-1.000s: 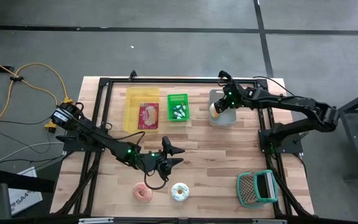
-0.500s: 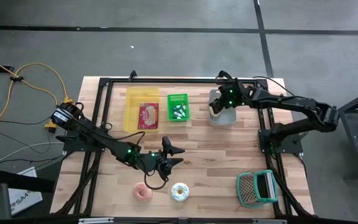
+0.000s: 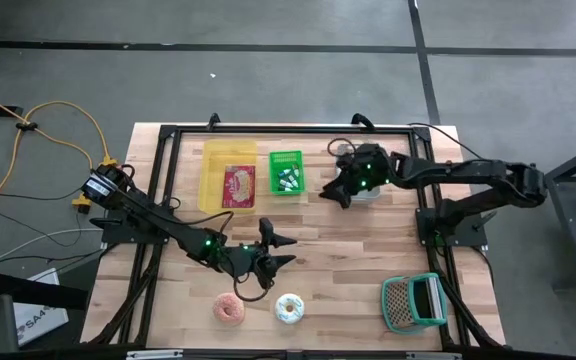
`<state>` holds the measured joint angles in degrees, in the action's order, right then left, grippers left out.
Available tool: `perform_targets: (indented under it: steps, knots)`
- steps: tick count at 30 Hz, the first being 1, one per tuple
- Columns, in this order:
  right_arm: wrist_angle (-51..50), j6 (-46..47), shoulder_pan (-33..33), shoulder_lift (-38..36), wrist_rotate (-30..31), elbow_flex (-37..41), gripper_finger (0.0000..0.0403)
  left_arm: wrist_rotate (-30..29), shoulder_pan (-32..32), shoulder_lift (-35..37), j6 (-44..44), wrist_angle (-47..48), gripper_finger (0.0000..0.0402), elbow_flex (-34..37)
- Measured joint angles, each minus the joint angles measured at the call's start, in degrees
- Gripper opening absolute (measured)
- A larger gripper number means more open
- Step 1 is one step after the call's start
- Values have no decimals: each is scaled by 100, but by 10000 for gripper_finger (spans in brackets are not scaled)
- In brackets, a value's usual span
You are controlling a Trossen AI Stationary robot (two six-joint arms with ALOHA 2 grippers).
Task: Pick & Place Food Item
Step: Put the brown donut into the gray bin
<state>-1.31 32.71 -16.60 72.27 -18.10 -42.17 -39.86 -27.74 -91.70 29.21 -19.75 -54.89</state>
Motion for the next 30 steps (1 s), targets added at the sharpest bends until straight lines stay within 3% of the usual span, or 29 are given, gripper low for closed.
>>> perform_targets:
  steps: [8,11,20,30]
  knots:
    - [98,49,841,0,282,0,191,-1232,-530,11,31,22,203,-4]
    - [99,50,1077,0,476,0,191,-1280,-740,121,-479,275,203,-7]
    - [98,67,1444,0,800,0,191,325,-742,850,-3623,2703,203,-13]
    - [106,22,1704,0,922,0,191,1196,-933,894,-4170,3233,202,-212]
